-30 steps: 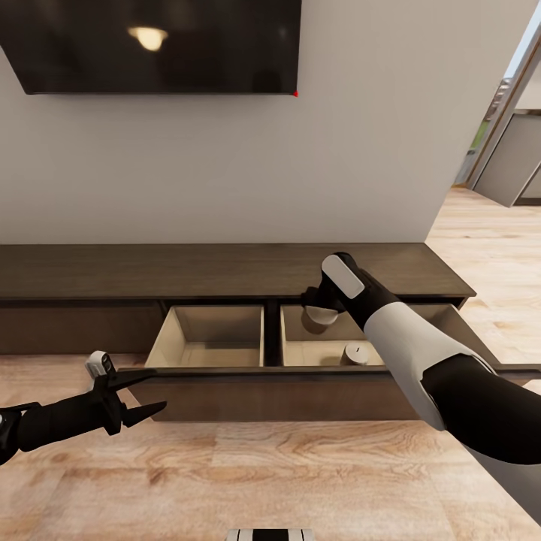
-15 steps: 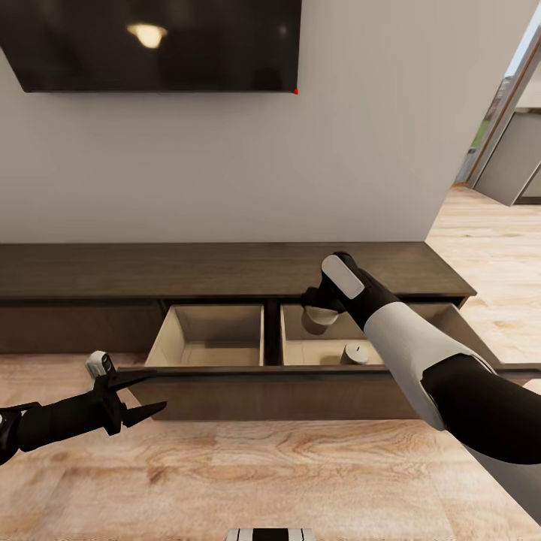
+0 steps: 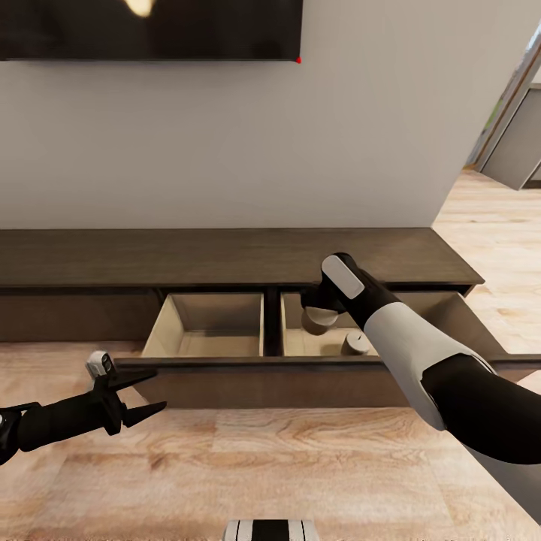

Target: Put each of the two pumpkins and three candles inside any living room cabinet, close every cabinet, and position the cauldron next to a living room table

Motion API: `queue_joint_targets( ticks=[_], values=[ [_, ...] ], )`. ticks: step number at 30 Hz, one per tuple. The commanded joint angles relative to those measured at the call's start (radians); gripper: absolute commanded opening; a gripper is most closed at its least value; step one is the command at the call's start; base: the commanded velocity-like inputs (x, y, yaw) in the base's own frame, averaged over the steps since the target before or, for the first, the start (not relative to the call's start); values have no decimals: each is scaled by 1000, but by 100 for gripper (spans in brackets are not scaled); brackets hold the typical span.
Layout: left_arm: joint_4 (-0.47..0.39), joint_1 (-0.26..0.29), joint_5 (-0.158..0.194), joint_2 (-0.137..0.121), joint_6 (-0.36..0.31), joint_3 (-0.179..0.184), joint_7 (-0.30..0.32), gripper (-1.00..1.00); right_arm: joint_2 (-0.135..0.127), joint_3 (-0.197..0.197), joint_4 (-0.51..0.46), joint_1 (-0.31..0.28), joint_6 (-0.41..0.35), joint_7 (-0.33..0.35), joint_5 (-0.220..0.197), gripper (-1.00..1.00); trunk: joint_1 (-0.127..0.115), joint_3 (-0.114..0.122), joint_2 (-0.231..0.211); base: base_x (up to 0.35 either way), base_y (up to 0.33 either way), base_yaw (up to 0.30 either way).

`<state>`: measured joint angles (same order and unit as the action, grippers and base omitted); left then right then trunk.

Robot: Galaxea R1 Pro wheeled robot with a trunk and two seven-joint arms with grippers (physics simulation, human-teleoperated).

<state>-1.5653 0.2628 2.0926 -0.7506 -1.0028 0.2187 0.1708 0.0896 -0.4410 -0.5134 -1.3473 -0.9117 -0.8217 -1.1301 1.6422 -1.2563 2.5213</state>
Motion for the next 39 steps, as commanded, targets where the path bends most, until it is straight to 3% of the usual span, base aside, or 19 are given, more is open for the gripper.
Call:
queue_joint_targets(
  ticks=[1,14,20,21,39],
  values=[
    [1,1,-6,-1,0,2,10,100,-1,-5,-1,-1,2,-11,-12,-100,0,-5,1,0,0,0],
    [1,1,-6,-1,0,2,10,100,-1,-5,0,-1,2,-11,-13,-100,6,-55,4,0,0,0],
    [1,1,-6,-1,0,2,10,100,-1,-5,3,-1,2,-1,-12,-100,6,-55,4,0,0,0],
    [1,1,-6,-1,0,2,10,100,-1,-5,4,-1,2,3,-12,100,6,-55,4,0,0,0],
    [1,1,-6,-1,0,-1,10,100,1,-5,4,-1,2,10,-13,100,6,-55,4,25,0,0]
  ],
)
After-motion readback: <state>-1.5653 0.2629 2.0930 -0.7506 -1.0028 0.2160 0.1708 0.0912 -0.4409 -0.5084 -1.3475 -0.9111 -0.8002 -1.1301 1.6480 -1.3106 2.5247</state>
